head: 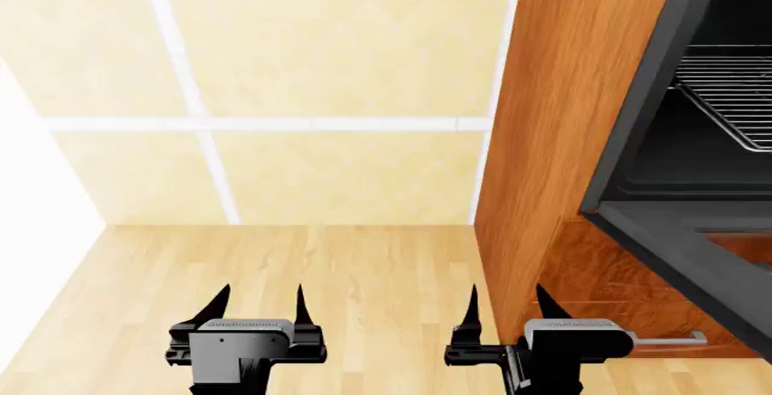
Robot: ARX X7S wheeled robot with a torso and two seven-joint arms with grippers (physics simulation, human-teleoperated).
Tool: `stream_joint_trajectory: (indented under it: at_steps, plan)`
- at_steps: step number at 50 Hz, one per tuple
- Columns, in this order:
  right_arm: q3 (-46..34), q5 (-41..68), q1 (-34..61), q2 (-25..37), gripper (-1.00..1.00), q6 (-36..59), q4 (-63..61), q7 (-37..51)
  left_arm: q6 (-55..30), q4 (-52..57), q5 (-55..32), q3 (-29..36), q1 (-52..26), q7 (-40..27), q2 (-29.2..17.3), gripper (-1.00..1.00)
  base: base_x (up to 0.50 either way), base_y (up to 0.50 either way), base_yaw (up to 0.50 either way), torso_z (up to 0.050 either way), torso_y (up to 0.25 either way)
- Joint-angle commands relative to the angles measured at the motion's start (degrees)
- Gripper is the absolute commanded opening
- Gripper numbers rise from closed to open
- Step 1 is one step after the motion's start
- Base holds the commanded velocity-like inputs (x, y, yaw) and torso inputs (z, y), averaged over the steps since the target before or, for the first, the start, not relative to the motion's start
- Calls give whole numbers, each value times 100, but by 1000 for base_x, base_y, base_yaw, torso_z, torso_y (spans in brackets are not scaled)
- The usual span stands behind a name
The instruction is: Fully slide the oven rack out.
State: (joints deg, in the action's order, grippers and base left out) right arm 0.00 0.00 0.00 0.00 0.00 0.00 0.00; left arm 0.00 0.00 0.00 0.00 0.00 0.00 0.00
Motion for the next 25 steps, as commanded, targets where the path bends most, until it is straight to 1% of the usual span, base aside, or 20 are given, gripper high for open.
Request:
stream_joint_trajectory:
  at_steps: [1,4,10,16,18,25]
  plan:
    - [-129,51,-10,90,100,-18,-1,129,-11,1,-66,121,-5,-92,-99,100,0,0,0,0,0]
    - [-237,15,-59,160,100,-19,-32,273,142,-23,194,315,38,-281,-190,100,0,0,0,0,0]
    - [-333,52,-115,252,100,-49,-56,412,301,27,107,395,100,-370,-278,100,0,0,0,0,0]
    - [-452,22,-105,313,100,-65,-30,527,209,167,-175,347,152,-391,-330,100,0,0,0,0,0]
    - [-487,5,-99,335,100,-79,-16,562,284,174,-182,368,175,-421,-346,100,0,0,0,31,0]
    - [-565,24,-97,395,100,-97,-18,649,336,180,-259,412,185,-501,-397,100,0,0,0,50,0]
